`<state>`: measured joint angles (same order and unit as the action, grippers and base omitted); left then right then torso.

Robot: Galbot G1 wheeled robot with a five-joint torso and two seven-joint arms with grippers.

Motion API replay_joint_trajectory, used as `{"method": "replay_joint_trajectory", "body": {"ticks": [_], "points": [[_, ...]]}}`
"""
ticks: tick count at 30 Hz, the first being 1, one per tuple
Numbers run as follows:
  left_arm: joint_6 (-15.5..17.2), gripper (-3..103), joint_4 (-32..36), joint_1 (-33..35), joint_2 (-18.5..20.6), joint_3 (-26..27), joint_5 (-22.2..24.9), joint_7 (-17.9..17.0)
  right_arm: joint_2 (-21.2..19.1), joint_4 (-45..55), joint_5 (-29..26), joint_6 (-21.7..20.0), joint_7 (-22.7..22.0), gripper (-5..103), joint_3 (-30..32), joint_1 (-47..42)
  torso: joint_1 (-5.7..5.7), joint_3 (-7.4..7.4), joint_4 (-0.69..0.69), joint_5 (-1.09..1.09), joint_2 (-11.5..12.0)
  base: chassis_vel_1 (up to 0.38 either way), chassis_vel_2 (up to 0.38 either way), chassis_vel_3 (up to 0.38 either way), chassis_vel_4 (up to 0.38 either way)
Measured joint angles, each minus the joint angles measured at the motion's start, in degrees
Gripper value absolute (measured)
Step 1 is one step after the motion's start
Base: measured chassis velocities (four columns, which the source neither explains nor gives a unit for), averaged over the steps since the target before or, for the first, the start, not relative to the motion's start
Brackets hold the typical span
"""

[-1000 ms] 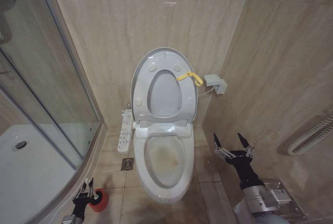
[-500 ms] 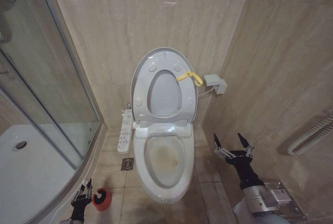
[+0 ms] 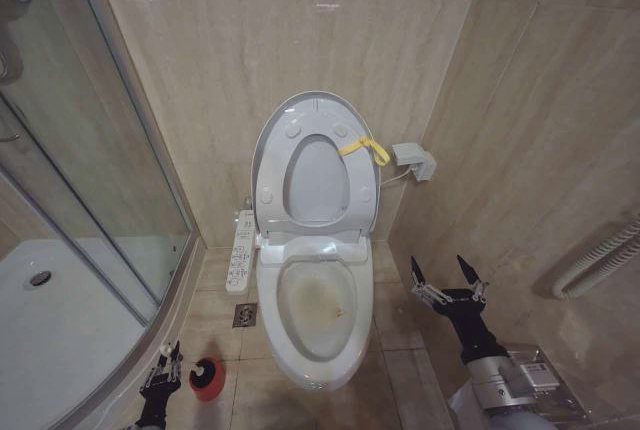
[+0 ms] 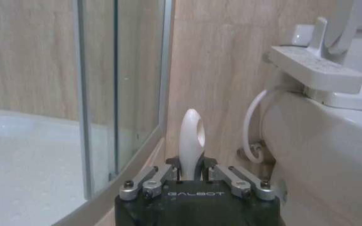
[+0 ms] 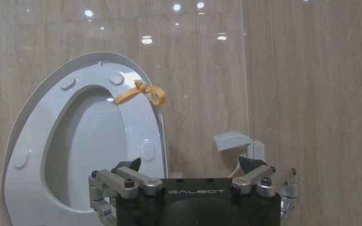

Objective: Open the toilet lid, clean the toilet bowl with a toilet brush, close the toilet lid, and flush.

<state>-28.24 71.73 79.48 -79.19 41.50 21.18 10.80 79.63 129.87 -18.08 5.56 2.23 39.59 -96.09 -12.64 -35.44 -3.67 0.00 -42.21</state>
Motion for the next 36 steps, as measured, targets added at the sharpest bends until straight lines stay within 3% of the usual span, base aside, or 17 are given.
{"method": "replay_joint_trajectory", "body": {"ticks": [11,21,31,36], "points": [[0.60,22,10.30,7.72,-1.69,1.63,0.57,-1.87,0.00,0.00,0.00,0.00,0.00,100,0.00,0.00,0.00,0.00,0.01,0.00,0.00,0.000,0.000,0.000,0.000],[-0.98,22,26.56,19.60,-4.16,1.97,-2.12,-4.43,0.00,0.00,0.00,0.00,-0.01,100,0.00,0.00,0.00,0.00,0.01,0.00,-0.01,0.000,0.000,0.000,0.000],[-0.51,22,40.26,24.30,-3.76,1.76,-5.33,-5.87,0.00,0.00,0.00,0.00,0.00,100,0.00,0.00,-0.01,0.00,0.00,0.01,-0.01,0.000,0.000,0.000,0.000],[0.97,22,45.86,25.90,-3.71,0.28,-6.46,-4.92,0.00,0.00,0.00,0.00,0.00,100,0.00,0.00,-0.01,0.00,0.01,0.00,-0.01,0.000,0.000,0.000,0.000]]}}
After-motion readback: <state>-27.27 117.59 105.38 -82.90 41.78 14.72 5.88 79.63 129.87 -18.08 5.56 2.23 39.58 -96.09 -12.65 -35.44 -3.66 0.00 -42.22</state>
